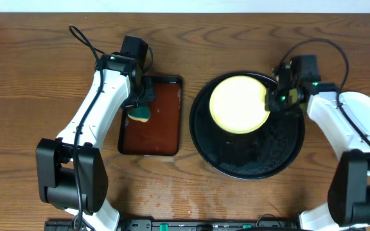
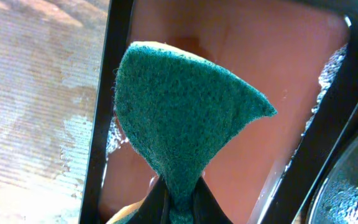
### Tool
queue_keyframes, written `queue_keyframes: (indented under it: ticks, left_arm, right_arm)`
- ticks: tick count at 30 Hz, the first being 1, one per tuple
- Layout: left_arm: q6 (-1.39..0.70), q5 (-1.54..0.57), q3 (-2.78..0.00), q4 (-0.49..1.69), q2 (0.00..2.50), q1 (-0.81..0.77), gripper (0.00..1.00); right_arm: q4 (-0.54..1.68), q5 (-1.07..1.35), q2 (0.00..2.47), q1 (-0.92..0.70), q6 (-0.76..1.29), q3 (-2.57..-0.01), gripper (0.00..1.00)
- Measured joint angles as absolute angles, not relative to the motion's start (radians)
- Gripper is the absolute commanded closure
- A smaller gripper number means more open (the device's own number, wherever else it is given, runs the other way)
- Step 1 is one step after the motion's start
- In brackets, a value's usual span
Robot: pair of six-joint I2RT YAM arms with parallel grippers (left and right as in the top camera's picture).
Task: Clean dirty plates on tray and stack at the side
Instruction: 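Lift the yellow plate by its rim with the right gripper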
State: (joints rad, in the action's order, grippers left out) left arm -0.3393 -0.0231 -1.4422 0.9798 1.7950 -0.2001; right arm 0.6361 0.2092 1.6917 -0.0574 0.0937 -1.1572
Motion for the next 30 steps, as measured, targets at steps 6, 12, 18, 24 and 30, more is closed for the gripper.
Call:
queue_keyframes:
  ticks: [6, 12, 18, 24, 30]
  left_arm:
    - [-0.339, -0.023, -1.442, 1.0, 1.795, -0.2, 0.92]
    - [-0.339, -0.023, -1.442, 0.999, 1.795, -0.21, 0.92]
    - [-0.339, -0.023, -1.442, 0.999, 1.795, -0.215, 0.92]
    - [-0.339, -0.023, -1.442, 0.997, 1.795, -0.215, 0.92]
    - [-0.339, -0.023, -1.442, 0.984, 1.795, -0.215, 0.92]
  right_arm:
    - [0.696, 0.126, 1.607, -0.072, 0.063, -1.231, 0.99]
    - [0.717, -0.057, 1.492, -0.15, 0.051, -1.243, 0.99]
    - [0.738, -0.273, 1.396, -0.292, 0.044, -1.243, 0.99]
    - [0.752, -0.516, 1.383, -0.445, 0.046, -1.244, 0.99]
    - [0.751, -0.802, 1.383, -0.602, 0.058, -1.244, 0.99]
